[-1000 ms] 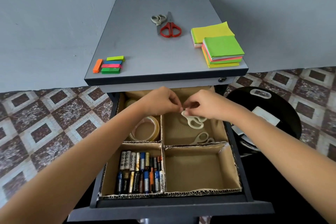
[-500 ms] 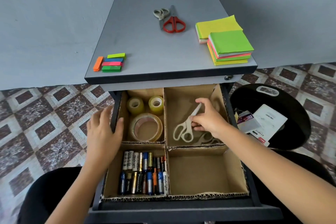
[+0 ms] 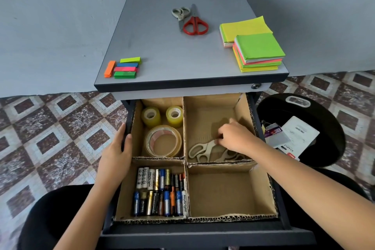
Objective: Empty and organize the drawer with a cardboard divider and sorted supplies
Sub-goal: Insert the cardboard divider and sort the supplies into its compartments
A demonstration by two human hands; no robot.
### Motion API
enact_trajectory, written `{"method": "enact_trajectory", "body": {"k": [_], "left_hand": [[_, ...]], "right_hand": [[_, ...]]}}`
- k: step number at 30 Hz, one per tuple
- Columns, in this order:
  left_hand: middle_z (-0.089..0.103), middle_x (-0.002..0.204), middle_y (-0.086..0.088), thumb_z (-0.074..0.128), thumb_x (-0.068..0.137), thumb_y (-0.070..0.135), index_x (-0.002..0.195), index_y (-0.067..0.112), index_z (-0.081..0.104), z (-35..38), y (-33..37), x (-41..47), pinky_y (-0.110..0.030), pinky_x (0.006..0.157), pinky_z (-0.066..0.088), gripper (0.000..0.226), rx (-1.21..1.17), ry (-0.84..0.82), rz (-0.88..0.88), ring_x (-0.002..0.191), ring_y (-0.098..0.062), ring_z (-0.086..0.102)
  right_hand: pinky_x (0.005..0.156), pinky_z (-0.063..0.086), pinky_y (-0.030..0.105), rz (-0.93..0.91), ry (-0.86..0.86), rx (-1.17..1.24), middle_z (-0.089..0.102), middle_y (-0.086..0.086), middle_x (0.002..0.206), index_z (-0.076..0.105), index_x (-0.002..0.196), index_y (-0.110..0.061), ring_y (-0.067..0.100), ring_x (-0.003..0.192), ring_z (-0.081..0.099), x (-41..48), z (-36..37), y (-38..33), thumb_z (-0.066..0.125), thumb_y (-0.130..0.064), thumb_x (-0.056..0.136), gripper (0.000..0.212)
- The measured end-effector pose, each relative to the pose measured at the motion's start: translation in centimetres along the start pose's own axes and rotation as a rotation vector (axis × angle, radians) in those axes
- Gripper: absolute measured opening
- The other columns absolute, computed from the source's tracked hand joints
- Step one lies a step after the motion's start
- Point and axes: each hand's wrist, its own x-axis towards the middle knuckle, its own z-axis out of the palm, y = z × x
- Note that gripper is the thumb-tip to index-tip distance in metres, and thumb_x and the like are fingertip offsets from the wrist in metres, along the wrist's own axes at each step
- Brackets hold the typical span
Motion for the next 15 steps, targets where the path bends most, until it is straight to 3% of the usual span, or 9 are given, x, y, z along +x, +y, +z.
{"method": "enact_trajectory", "body": {"k": [2,4,6,9,15], "left_hand": [[0.053,0.134,-0.01,0.036,0.1,0.033,0.147,0.024,0.029,0.0,-0.2,0.2,-0.03,0.077,0.037,0.049,0.002,-0.001,-0.004,0.09,-0.009,0.055],[0.049,0.139,-0.008,0.036,0.1,0.034,0.147,0.025,0.028,0.1,-0.3,0.3,-0.033,0.086,0.036,0.049,0.005,-0.002,-0.006,0.117,-0.023,0.052],[0.05,0.139,-0.008,0.036,0.1,0.034,0.147,0.025,0.028,0.2,-0.4,0.3,-0.032,0.085,0.035,0.049,0.005,-0.003,-0.013,0.12,-0.027,0.05],[0.054,0.134,-0.011,0.037,0.1,0.034,0.147,0.025,0.03,0.3,-0.6,0.3,-0.031,0.081,0.033,0.048,0.009,0.0,-0.017,0.118,-0.029,0.051],[0.051,0.137,-0.01,0.037,0.099,0.035,0.146,0.026,0.031,0.3,-1.0,0.5,-0.032,0.084,0.034,0.048,-0.015,0.001,-0.019,0.122,-0.028,0.049]], "right_hand": [[0.08,0.05,0.033,-0.019,-0.01,-0.055,0.028,0.022,0.147,0.067,0.104,-0.01,0.032,0.093,0.062,0.4,-0.3,0.1,0.054,-0.02,0.093,0.02],[0.085,0.05,0.037,-0.098,-0.008,-0.045,0.042,0.016,0.139,0.067,0.11,-0.011,0.03,0.099,0.058,1.1,-0.6,0.2,0.053,-0.012,0.091,0.023],[0.09,0.047,0.034,-0.195,-0.029,0.04,0.055,0.008,0.128,0.064,0.119,-0.016,0.025,0.108,0.055,1.5,-1.0,0.0,0.056,-0.011,0.09,0.03],[0.085,0.048,0.028,-0.267,-0.134,0.108,0.064,0.002,0.114,0.065,0.117,-0.019,0.019,0.101,0.059,1.7,-1.1,-0.9,0.064,-0.014,0.086,0.032],[0.05,0.041,0.02,-0.219,-0.253,0.158,0.064,0.001,0.081,0.068,0.099,-0.013,0.014,0.061,0.055,2.0,-1.3,-0.6,0.062,-0.002,0.082,0.02]]}}
